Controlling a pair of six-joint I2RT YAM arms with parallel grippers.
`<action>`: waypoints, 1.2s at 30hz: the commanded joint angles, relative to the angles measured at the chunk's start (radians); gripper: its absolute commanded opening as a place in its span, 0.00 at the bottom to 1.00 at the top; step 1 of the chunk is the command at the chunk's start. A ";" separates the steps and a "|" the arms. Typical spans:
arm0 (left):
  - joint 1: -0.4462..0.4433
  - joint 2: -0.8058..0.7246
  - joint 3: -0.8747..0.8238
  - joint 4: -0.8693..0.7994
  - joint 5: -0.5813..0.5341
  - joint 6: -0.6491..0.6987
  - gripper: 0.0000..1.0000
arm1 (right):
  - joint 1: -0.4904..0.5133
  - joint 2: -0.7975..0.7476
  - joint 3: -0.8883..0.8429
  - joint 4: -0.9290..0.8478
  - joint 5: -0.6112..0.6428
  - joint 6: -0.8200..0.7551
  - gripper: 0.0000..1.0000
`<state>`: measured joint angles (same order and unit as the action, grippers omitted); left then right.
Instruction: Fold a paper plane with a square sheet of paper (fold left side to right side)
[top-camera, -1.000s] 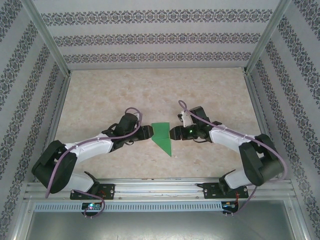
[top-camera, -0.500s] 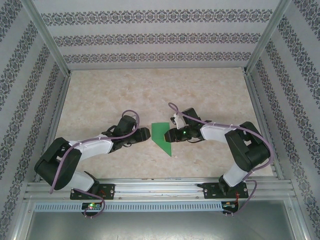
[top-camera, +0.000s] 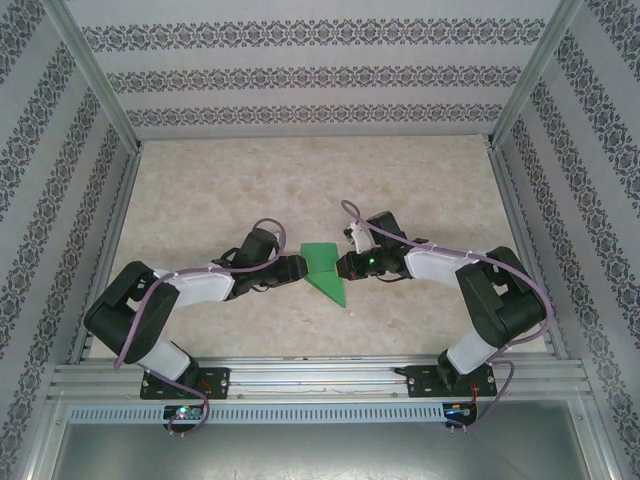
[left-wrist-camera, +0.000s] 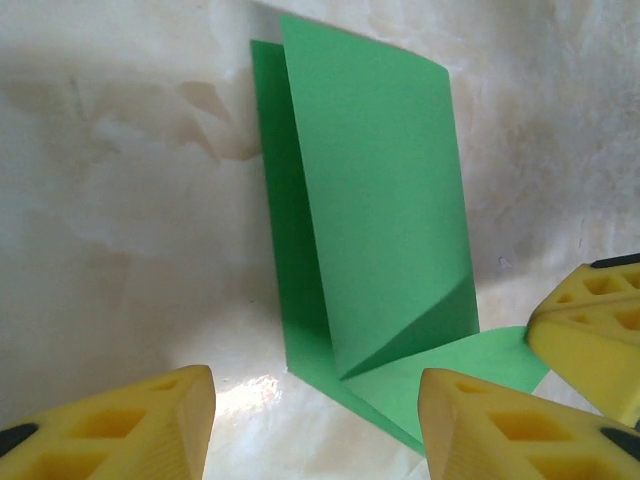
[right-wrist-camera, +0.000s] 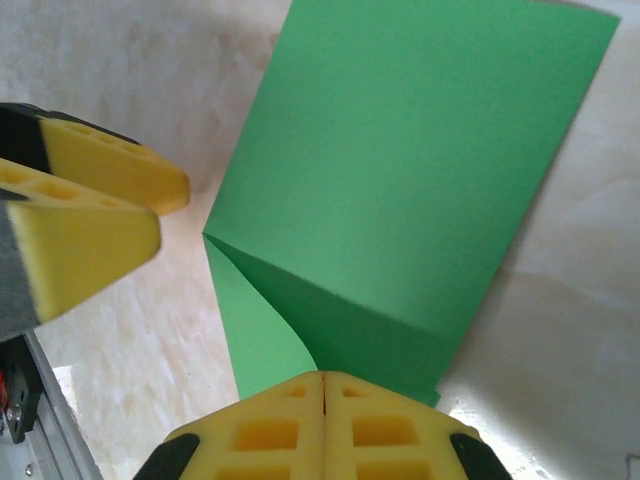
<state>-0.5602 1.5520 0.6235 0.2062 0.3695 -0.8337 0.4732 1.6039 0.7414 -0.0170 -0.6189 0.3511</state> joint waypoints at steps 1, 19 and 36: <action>0.017 0.037 0.037 0.075 0.056 -0.020 0.56 | -0.008 -0.031 -0.018 0.011 -0.026 -0.008 0.00; 0.017 0.166 0.136 0.144 0.162 -0.038 0.34 | -0.028 -0.076 -0.045 0.015 -0.006 0.011 0.24; 0.015 0.131 0.137 0.140 0.171 -0.077 0.30 | 0.398 -0.288 -0.024 -0.299 0.758 -0.003 0.45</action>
<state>-0.5541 1.7084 0.7448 0.3080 0.5240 -0.8890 0.8040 1.3159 0.7113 -0.2619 -0.0826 0.3405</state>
